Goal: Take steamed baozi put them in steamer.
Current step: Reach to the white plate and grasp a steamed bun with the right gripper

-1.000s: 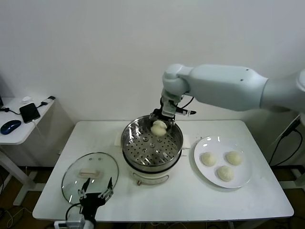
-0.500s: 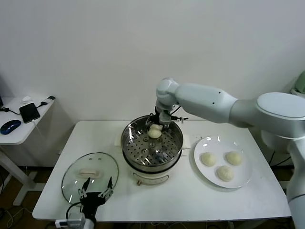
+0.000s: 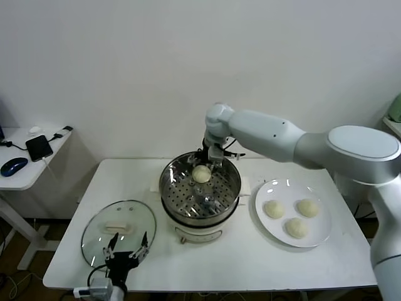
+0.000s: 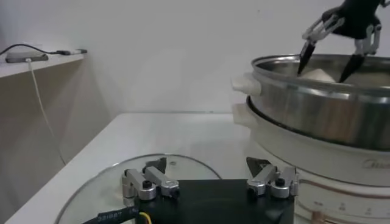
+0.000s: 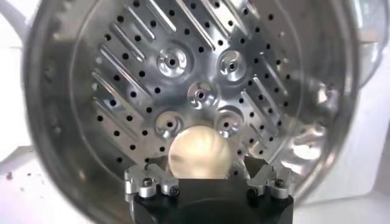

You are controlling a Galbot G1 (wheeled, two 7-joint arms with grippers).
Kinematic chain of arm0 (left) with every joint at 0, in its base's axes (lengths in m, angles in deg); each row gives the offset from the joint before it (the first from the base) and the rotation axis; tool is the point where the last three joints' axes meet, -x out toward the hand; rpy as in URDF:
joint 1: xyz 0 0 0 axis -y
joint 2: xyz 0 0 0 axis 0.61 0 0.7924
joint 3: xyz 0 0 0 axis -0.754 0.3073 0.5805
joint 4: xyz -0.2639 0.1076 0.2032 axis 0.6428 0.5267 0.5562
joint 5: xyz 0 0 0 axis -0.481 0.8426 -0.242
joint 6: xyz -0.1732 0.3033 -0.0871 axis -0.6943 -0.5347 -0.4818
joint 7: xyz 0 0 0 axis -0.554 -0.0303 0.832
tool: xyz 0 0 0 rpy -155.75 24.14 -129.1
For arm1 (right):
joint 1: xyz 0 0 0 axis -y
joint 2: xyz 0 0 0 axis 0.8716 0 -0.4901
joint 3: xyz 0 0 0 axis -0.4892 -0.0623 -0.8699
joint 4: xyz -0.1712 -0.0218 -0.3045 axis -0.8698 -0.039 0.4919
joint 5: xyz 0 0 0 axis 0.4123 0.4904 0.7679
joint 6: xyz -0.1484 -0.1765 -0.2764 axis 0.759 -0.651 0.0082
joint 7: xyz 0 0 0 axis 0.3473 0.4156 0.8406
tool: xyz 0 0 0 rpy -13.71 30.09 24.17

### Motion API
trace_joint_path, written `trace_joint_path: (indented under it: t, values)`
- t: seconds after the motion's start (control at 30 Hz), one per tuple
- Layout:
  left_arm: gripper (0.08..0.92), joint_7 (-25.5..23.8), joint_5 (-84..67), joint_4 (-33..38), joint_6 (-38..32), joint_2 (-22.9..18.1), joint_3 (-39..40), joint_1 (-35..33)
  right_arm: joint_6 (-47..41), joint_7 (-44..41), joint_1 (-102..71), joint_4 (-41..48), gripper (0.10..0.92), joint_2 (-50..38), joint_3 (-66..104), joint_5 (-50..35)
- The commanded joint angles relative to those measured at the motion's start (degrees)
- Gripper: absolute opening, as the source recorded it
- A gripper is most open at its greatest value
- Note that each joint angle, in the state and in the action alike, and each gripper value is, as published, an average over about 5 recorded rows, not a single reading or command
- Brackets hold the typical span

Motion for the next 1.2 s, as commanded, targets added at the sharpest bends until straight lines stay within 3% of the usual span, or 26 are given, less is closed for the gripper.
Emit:
trace_joint_path:
  t: [0.03, 0.1, 0.33, 0.53, 0.9, 1.2]
  values:
    - [0.823, -0.05, 0.24, 0.66, 0.09, -0.31, 0.31, -0.03, -16.2, -11.81, 24.57, -10.75, 0.823, -13.84, -20.75, -43.78]
    - [0.823, -0.07, 0.26, 0.92, 0.09, -0.27, 0.34, -0.09, -24.24, -12.21, 28.6, -12.39, 0.823, -18.67, -26.45, -47.29]
    - [0.823, 0.01, 0.07, 0.99, -0.17, 0.11, 0.35, -0.15, -44.17, -4.89, 29.26, -23.18, 0.823, -34.44, -39.34, -43.03]
    - [0.823, 0.07, 0.19, 0.96, -0.29, -0.26, 0.25, -0.17, -53.12, 3.12, 15.63, -28.23, 0.823, -40.46, -33.41, -41.79]
    - [0.823, 0.1, 0.52, 0.64, -0.42, -1.09, -0.15, -0.94, -56.33, 7.97, -10.64, -14.36, 0.823, -35.54, -11.58, -36.66]
    - [0.823, 0.13, 1.03, 0.26, -0.76, -1.3, -0.32, -1.57, -55.67, 8.99, -19.39, -6.43, 0.823, -28.6, -3.05, -35.2]
